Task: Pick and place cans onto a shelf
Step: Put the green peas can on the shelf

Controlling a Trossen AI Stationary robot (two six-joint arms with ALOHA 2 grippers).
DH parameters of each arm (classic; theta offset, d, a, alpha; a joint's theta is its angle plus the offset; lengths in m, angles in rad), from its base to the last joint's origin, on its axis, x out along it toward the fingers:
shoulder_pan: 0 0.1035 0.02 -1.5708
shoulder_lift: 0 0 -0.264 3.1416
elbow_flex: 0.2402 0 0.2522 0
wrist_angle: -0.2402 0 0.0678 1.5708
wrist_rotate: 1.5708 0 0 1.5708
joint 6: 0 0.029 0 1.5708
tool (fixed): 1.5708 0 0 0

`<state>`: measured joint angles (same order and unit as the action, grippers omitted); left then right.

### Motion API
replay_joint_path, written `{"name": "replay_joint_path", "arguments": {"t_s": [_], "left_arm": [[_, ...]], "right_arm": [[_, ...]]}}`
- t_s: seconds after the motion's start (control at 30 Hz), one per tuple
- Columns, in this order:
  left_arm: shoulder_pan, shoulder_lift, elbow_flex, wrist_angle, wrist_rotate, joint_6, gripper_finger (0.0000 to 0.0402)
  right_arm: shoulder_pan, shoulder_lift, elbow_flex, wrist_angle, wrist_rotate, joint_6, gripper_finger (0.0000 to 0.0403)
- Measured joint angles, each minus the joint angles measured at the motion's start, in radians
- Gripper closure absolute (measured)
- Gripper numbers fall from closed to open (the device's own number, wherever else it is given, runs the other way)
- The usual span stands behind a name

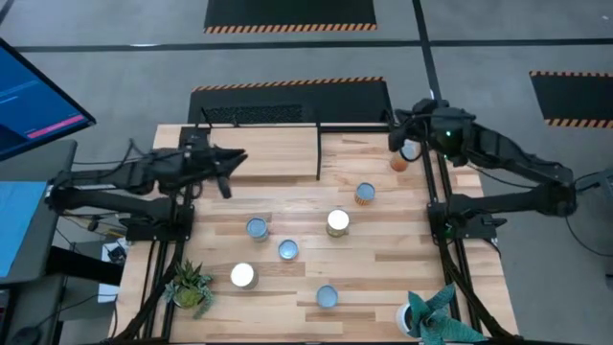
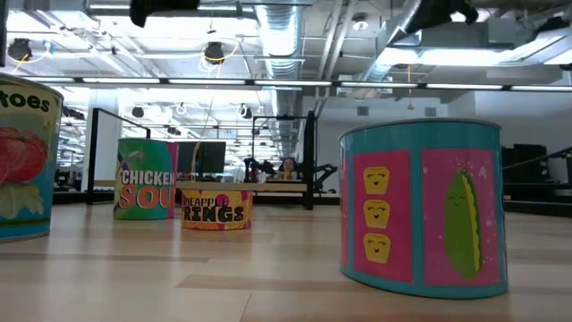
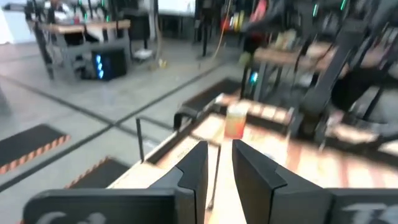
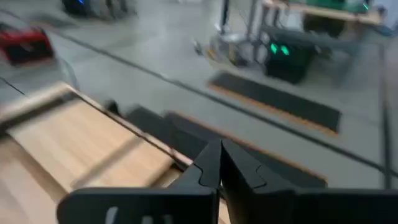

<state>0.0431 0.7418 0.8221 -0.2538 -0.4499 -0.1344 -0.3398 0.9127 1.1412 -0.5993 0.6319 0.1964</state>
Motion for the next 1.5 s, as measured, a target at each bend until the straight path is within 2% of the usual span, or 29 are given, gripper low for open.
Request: {"name": "replay_joint_path", "arguments": {"t_s": [0.2,0.37,0.53,0.67,0.8,0.9,1.03,1.13,1.27,1.4,1.5], "left_arm": [[0.018,0.144,0.027,0.017,0.0,-0.009,0.034],[0.018,0.251,0.026,0.015,0.035,-0.069,0.034],[0.018,0.34,0.026,0.013,0.137,-0.144,0.034],[0.017,0.404,0.026,0.012,0.14,-0.187,0.034],[0.018,0.453,0.026,0.013,0.14,-0.187,0.034],[0.018,0.477,0.026,0.012,0.141,-0.211,0.034],[0.018,0.485,0.026,0.012,0.144,-0.226,0.034],[0.018,0.485,0.026,0.014,0.171,-0.227,0.034],[0.017,0.485,0.026,0.013,0.185,-0.227,0.034],[0.017,0.485,0.026,0.013,0.185,-0.227,0.034],[0.017,0.485,0.026,0.013,0.185,-0.227,0.034]], "right_arm": [[-0.05,0.006,0.001,-0.177,-0.005,0.091,0.037],[-0.041,0.029,0.0,-0.313,-0.013,0.212,0.037],[-0.026,0.068,0.0,-0.459,-0.055,0.223,0.037],[-0.028,0.115,0.0,-0.527,-0.109,0.224,0.037],[-0.028,0.158,0.0,-0.56,-0.109,0.245,0.037],[-0.035,0.19,0.0,-0.562,-0.097,0.277,0.037],[-0.064,0.225,0.0,-0.59,-0.018,0.3,0.037],[-0.102,0.242,0.0,-0.628,-0.012,0.355,0.037],[-0.159,0.256,0.0,-0.656,-0.057,0.38,0.037],[-0.213,0.255,0.0,-0.619,-0.166,0.284,0.0366],[-0.24,0.255,0.0,-0.59,-0.203,0.225,0.0348]]}}
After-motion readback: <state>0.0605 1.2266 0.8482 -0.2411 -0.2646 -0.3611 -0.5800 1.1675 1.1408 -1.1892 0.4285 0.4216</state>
